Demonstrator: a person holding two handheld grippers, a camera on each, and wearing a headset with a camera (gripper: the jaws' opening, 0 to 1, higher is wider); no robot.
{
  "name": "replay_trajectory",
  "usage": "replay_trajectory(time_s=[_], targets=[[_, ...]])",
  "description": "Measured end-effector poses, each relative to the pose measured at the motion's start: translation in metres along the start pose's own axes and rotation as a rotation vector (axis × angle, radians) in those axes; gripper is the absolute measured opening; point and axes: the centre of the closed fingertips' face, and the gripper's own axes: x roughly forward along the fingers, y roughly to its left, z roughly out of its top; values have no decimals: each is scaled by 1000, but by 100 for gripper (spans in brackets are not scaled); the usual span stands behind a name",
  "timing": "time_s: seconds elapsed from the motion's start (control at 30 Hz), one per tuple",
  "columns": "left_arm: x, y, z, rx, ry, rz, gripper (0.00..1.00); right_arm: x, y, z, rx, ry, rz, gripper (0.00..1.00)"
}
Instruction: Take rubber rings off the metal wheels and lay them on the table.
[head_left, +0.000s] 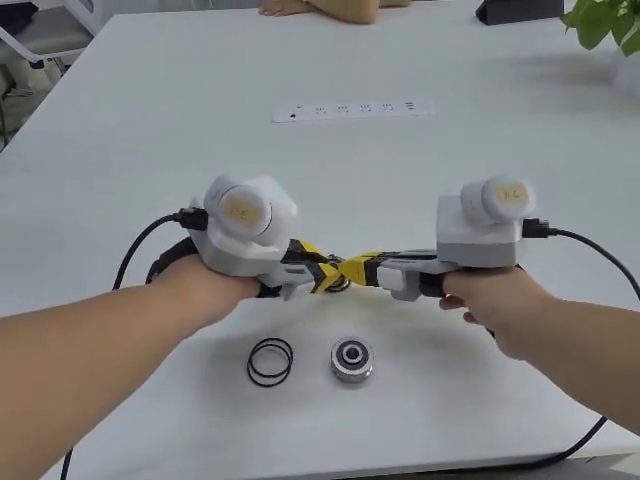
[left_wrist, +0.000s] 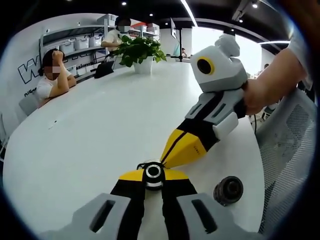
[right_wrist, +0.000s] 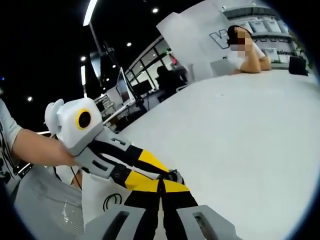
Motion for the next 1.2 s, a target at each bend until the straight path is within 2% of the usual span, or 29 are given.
replay_trajectory(time_s=[0.2, 0.4, 0.53, 0.63, 0.73, 0.8, 0.93, 1.07, 1.2], targets=[[-1, -1, 0, -5, -1, 4, 7, -4, 9, -3, 5, 9, 38, 0], [-1, -1, 0, -7, 1, 0, 7, -7, 0, -5, -5, 15, -13, 0], [-1, -1, 0, -14, 7, 4, 7, -9, 1, -5, -5, 13, -17, 0], [-1, -3, 0, -41, 6, -12, 10, -8, 1, -3, -6, 9, -17, 0], [-4, -4, 0, -28, 7, -23, 10, -9, 1, -1, -7, 8, -17, 0], [-9, -8, 8, -8, -28, -41, 10, -10, 1, 0, -2, 1, -20, 0], [-18, -6, 11, 14, -43, -47, 11, -13, 2, 4, 9, -12, -18, 0], [-28, -8, 15, 11, -62, -53, 16, -15, 4, 8, 16, -23, -16, 0], [-41, -11, 20, 15, -89, -58, 20, -17, 12, 10, 18, -26, 0, 0]])
